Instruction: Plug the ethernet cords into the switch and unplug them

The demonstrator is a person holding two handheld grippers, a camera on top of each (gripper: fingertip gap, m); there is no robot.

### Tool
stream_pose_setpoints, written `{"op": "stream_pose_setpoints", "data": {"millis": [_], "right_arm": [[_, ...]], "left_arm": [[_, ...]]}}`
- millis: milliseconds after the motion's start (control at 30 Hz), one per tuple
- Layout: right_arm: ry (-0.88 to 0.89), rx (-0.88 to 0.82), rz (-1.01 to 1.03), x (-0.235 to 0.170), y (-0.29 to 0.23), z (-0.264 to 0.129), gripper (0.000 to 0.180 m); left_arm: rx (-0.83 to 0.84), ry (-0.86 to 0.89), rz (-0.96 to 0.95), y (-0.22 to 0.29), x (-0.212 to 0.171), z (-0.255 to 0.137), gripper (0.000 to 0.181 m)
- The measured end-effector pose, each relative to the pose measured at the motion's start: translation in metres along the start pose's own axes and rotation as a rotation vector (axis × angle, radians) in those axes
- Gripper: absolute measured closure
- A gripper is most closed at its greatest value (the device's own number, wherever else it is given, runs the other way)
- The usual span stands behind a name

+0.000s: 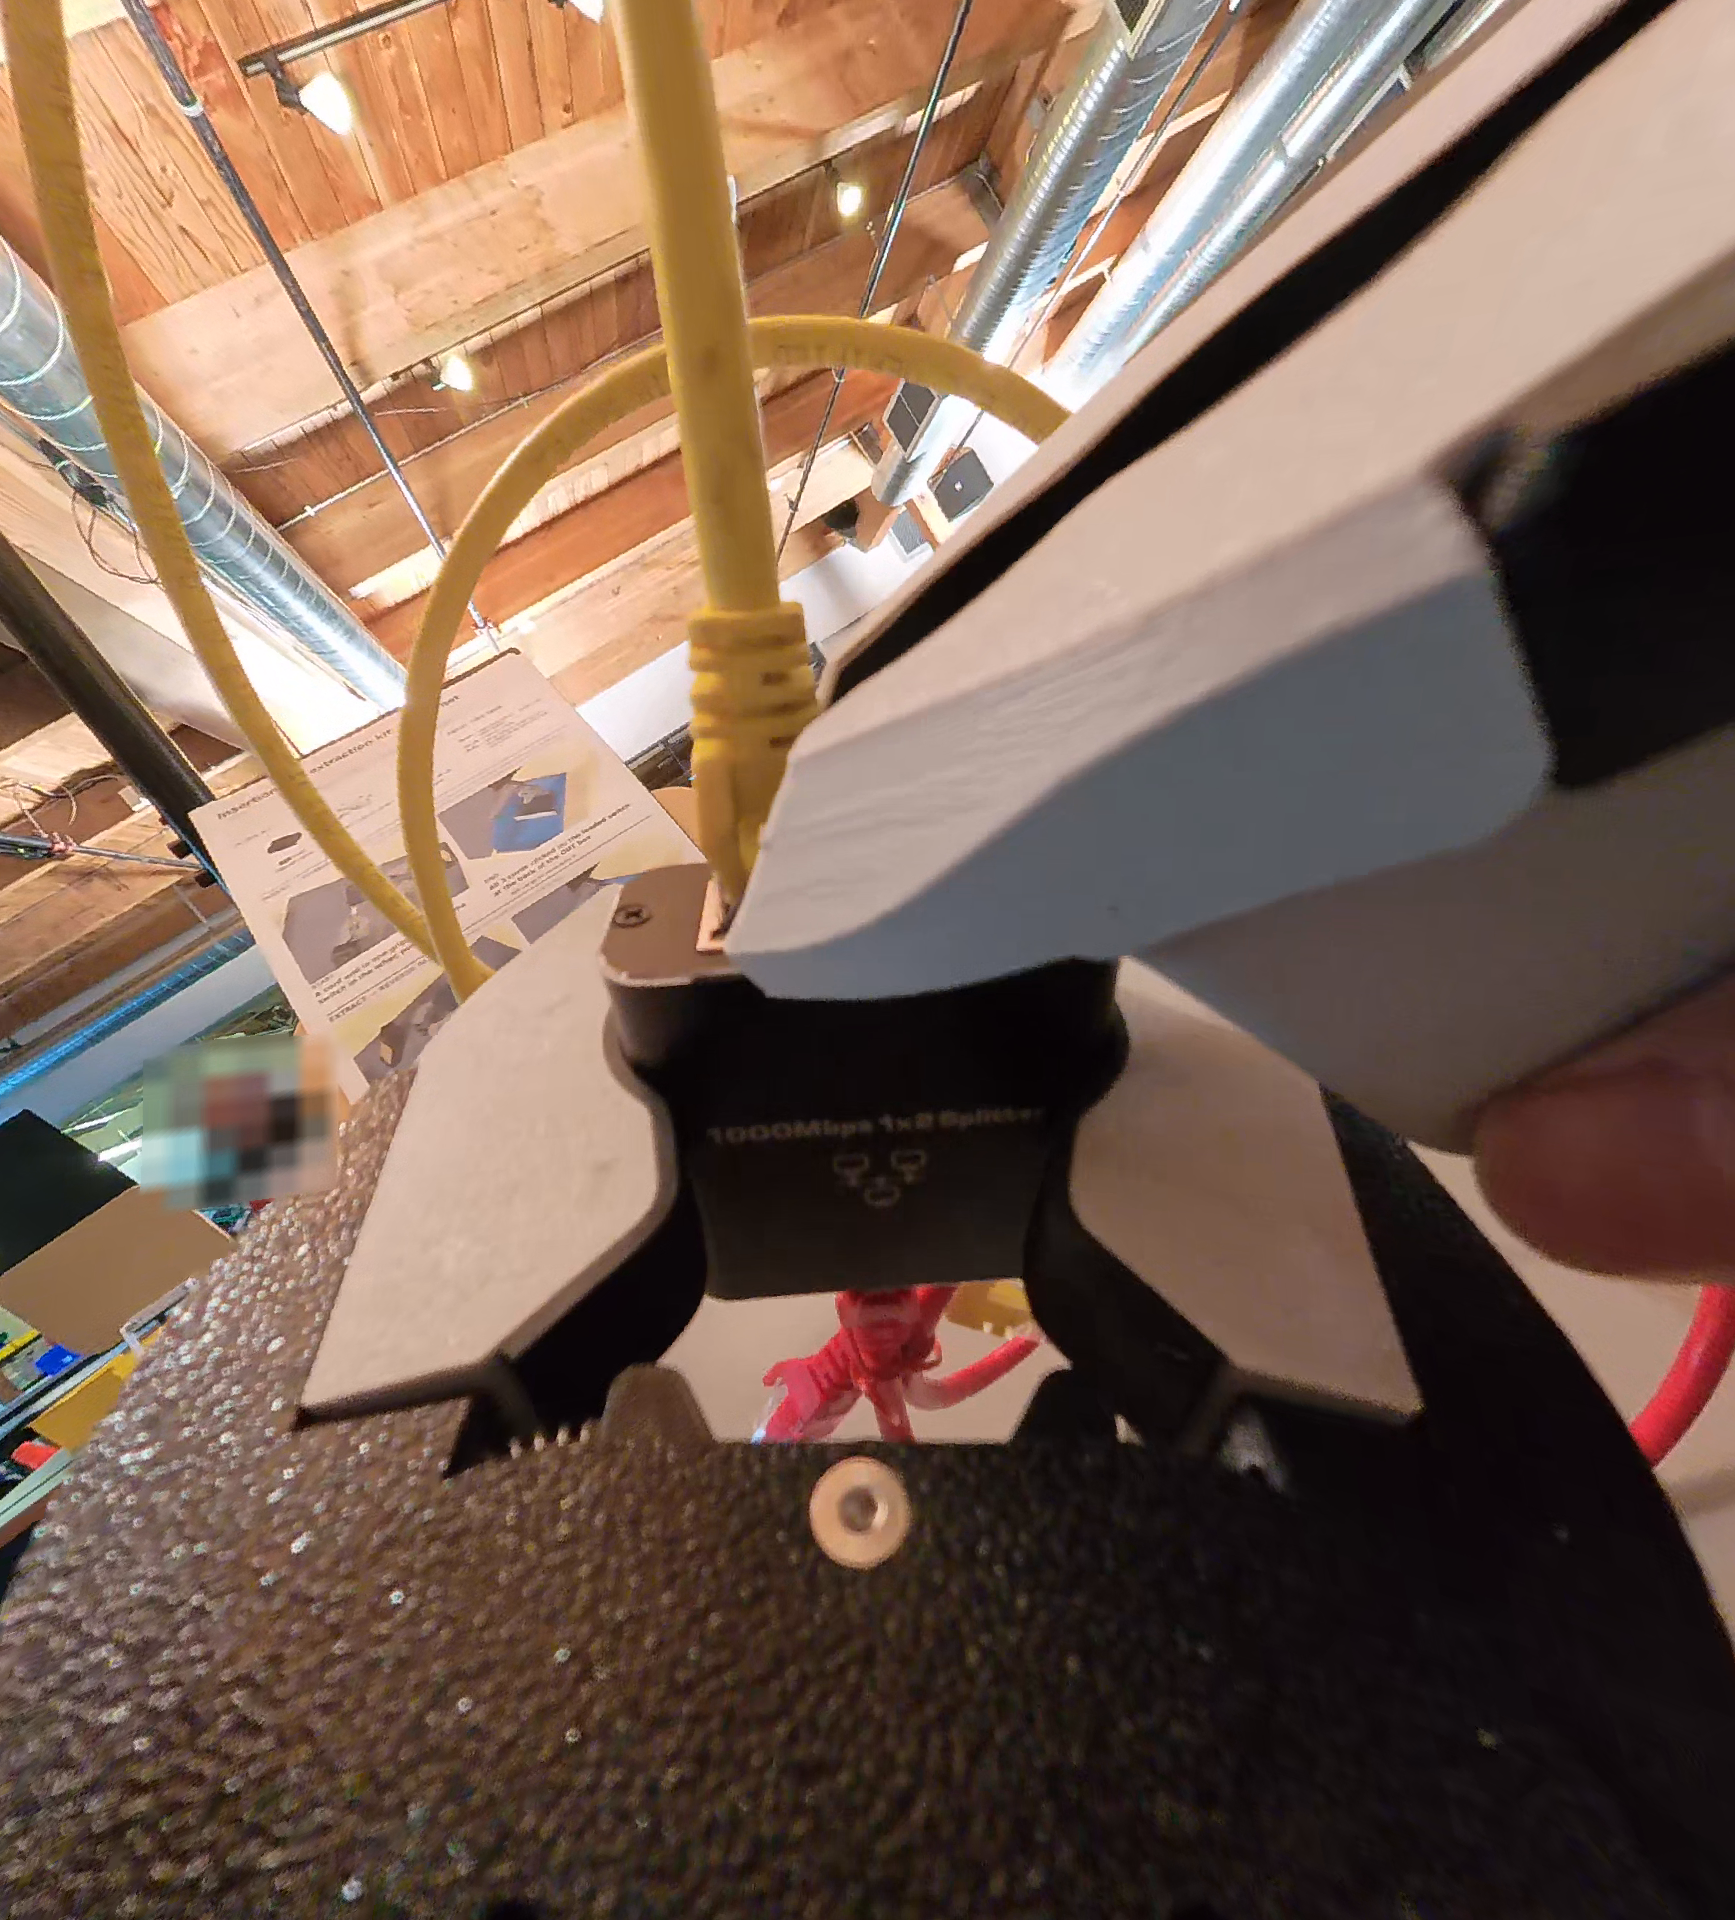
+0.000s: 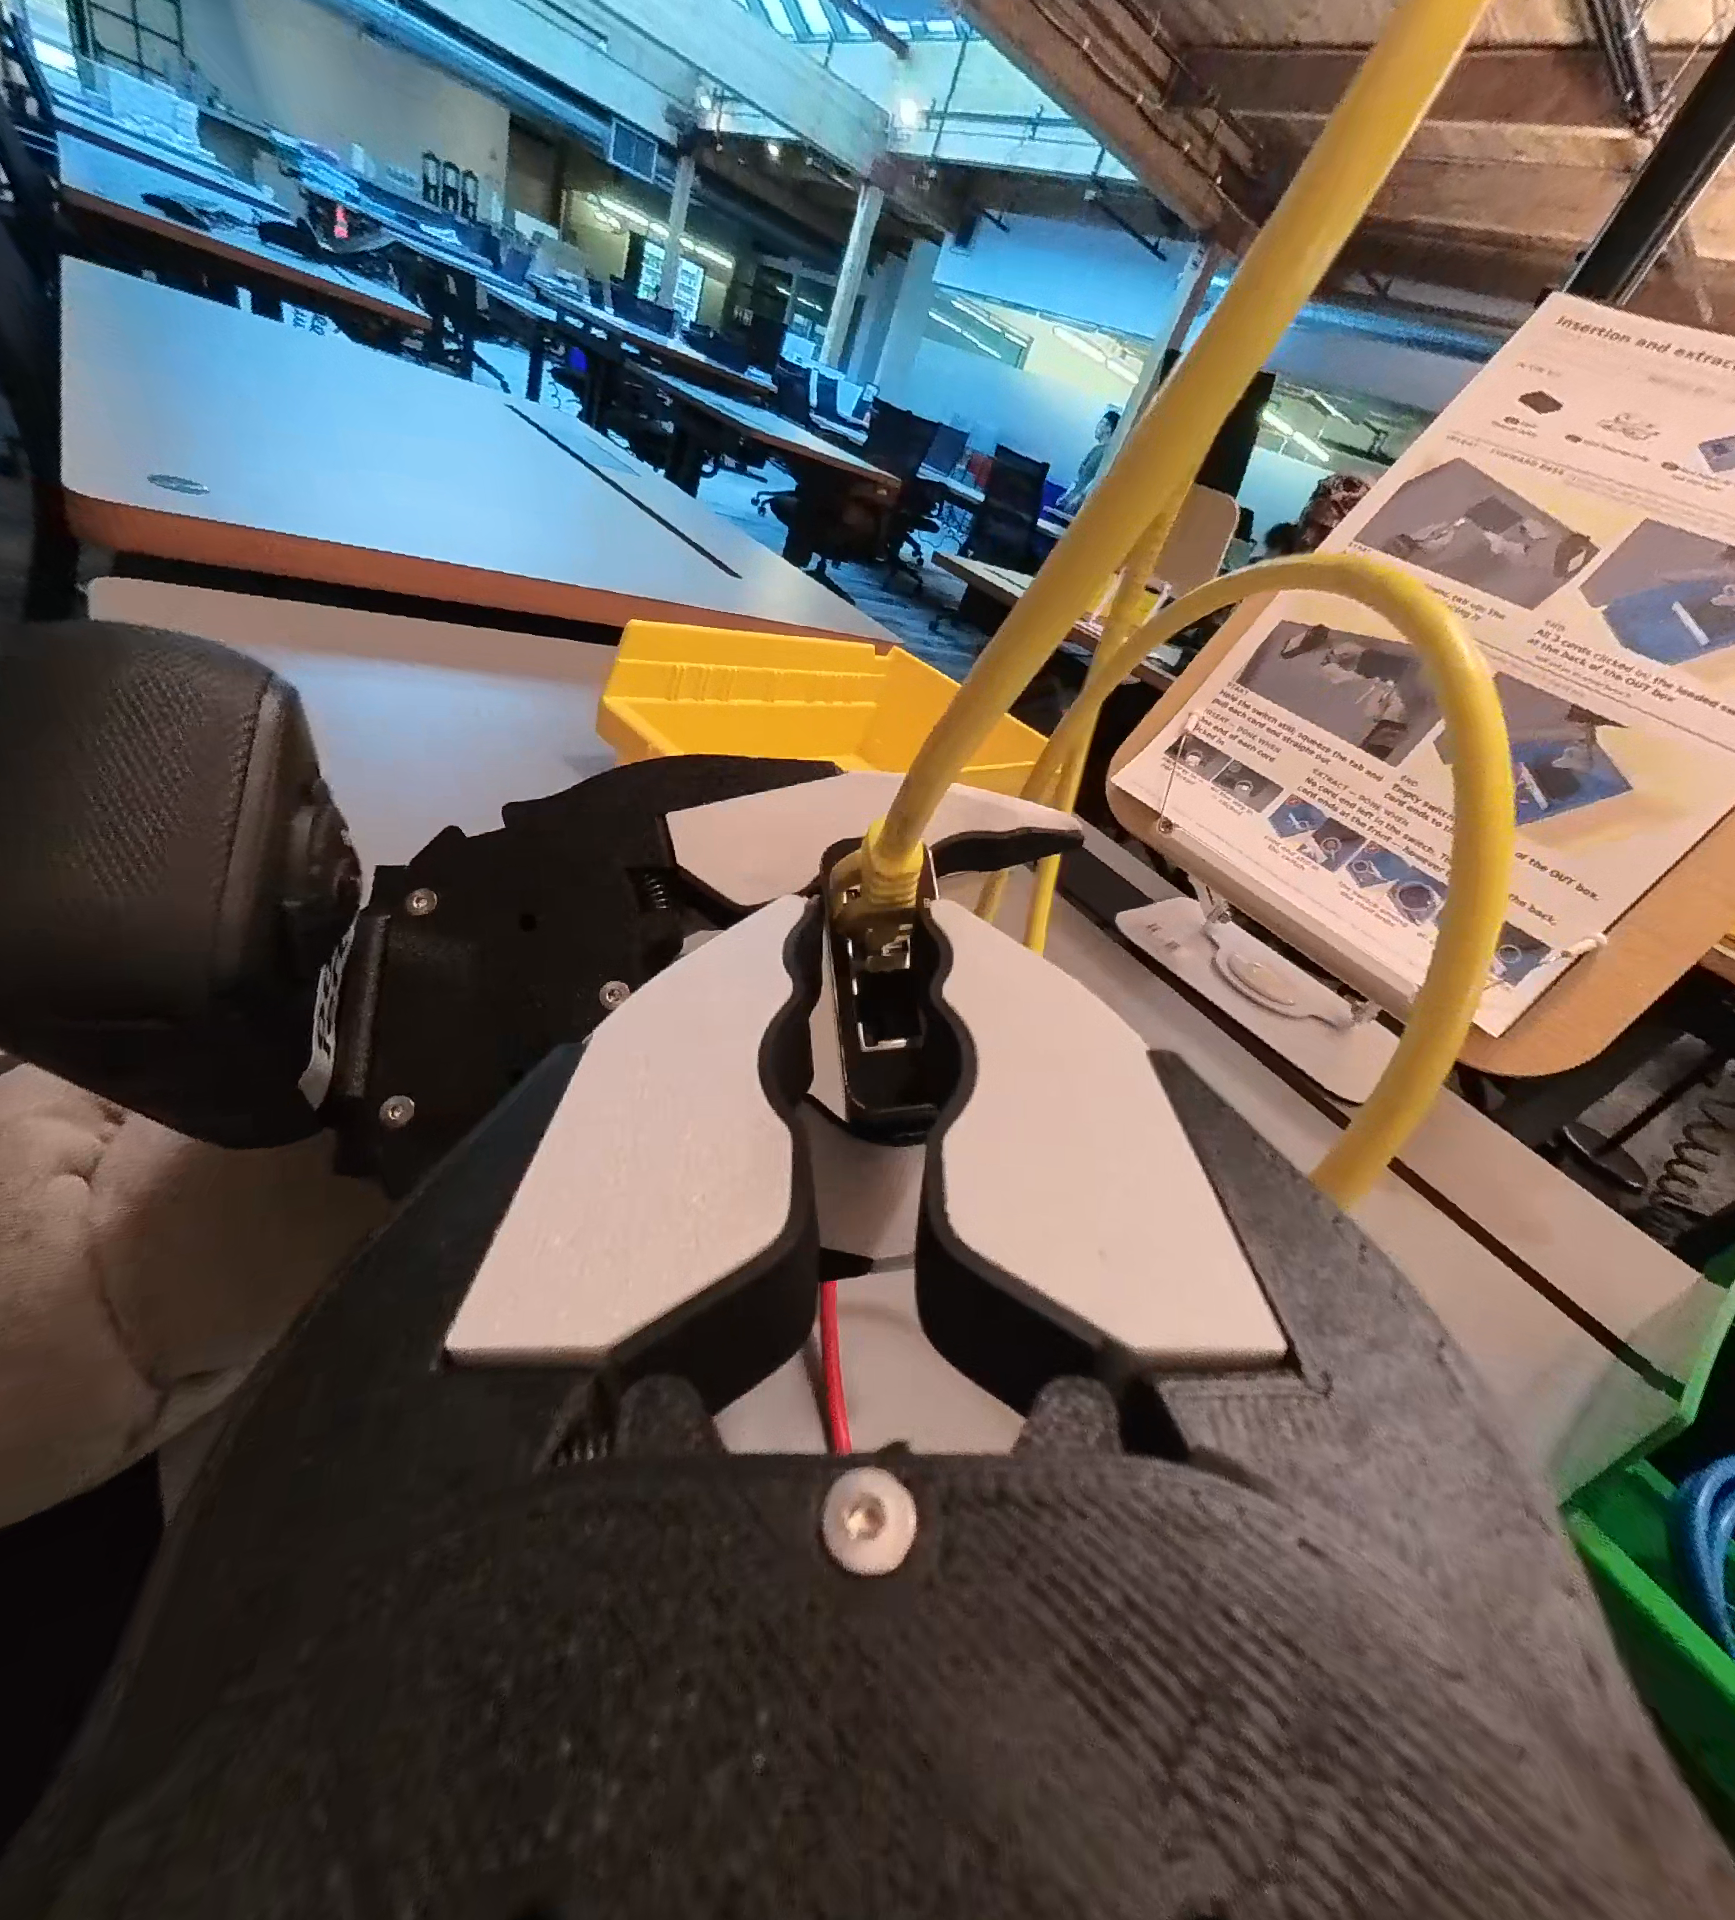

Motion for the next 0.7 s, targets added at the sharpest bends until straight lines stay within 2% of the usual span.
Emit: {"op": "stream_pose_setpoints", "data": {"millis": [400, 700], "right_arm": [[0.088, 0.046, 0.060, -0.003, 0.000, -0.010, 0.165], [0.050, 0.068, -0.079, 0.002, -0.004, -0.010, 0.164]], "left_arm": [[0.020, 0.020, 0.118, 0.006, 0.004, -0.004, 0.104], [0.012, 0.053, 0.102, 0.009, 0.008, -0.007, 0.105]]}}
Point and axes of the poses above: each gripper's, where its closed fingertips meet, z out along the fingers, x out of its top, y = z × x across the jaws, the point moved 1 cm from there along -z, back along the fingers, and after that the axes turned 12 degrees about -z, right-handed, at the moved point
